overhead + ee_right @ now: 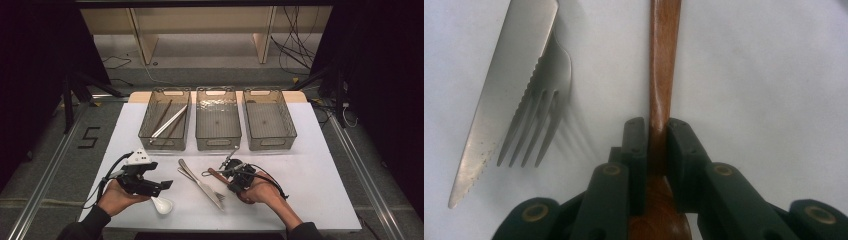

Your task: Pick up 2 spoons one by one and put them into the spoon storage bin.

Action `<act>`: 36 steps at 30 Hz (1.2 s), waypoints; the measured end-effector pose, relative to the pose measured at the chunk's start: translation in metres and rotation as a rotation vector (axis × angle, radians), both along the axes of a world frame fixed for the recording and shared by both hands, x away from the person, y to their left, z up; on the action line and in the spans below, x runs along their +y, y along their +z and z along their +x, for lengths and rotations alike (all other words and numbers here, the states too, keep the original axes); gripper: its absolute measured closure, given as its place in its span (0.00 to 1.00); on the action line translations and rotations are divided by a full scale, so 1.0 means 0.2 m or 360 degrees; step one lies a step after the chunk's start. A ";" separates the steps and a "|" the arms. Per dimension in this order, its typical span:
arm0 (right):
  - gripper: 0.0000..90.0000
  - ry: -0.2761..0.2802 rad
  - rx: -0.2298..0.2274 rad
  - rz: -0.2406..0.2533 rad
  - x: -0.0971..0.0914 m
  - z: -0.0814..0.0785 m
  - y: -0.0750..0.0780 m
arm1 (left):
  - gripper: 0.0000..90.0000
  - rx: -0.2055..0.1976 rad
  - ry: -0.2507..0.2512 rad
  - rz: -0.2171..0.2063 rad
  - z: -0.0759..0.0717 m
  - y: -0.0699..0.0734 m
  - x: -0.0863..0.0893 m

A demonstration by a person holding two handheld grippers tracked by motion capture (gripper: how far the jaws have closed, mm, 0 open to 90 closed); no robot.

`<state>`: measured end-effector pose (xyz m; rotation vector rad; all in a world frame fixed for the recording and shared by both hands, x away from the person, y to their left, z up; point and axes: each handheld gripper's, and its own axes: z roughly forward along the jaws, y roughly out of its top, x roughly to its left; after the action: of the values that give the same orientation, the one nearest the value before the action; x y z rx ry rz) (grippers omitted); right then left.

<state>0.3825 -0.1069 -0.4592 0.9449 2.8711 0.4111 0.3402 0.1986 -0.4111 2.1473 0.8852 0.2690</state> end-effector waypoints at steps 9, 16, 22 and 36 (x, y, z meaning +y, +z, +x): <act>0.91 0.0052 -0.0001 -0.0010 -0.01 0.01 0.01 | 0.18 -0.0003 0.0008 -0.0010 0.00 0.00 0.00; 0.91 0.0027 -0.0019 0.0038 -0.06 0.03 0.04 | 0.18 0.0000 0.0005 -0.0009 0.01 0.00 0.01; 0.92 0.0012 -0.0047 0.0104 -0.08 0.03 0.09 | 0.18 -0.0002 0.0015 -0.0017 0.01 0.00 0.01; 0.92 -0.0082 -0.0207 0.0282 -0.17 0.11 0.28 | 0.18 0.0001 0.0031 -0.0062 0.02 0.00 0.02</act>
<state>0.4045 -0.1402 -0.4025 0.9766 2.7220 0.7043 0.3444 0.2032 -0.4103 2.1040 0.9049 0.2588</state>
